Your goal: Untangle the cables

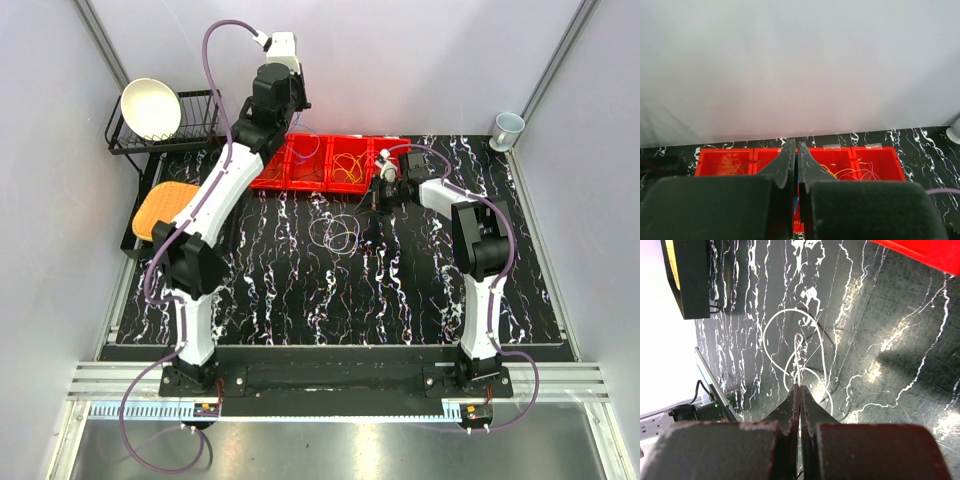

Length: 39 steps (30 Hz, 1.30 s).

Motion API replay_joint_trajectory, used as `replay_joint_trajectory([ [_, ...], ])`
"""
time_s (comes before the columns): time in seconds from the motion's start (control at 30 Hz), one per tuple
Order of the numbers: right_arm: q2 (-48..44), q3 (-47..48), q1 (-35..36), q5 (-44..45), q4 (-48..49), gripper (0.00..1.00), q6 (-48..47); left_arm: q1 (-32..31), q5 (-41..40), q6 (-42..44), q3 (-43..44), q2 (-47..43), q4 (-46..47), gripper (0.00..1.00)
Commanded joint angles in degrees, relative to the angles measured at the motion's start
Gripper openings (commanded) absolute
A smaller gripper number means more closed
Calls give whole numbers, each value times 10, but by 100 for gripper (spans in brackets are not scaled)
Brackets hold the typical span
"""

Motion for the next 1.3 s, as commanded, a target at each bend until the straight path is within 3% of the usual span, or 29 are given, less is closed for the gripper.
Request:
replay_joint_trajectory([
  [0.0, -25, 4, 0, -21, 15, 0, 1, 18, 22, -28, 34, 28, 62, 0],
  [0.63, -19, 9, 0, -26, 14, 0, 3, 59, 61, -100, 44, 141, 61, 0],
  [1.27, -13, 12, 0, -28, 13, 0, 4, 71, 135, -99, 24, 211, 9, 2],
])
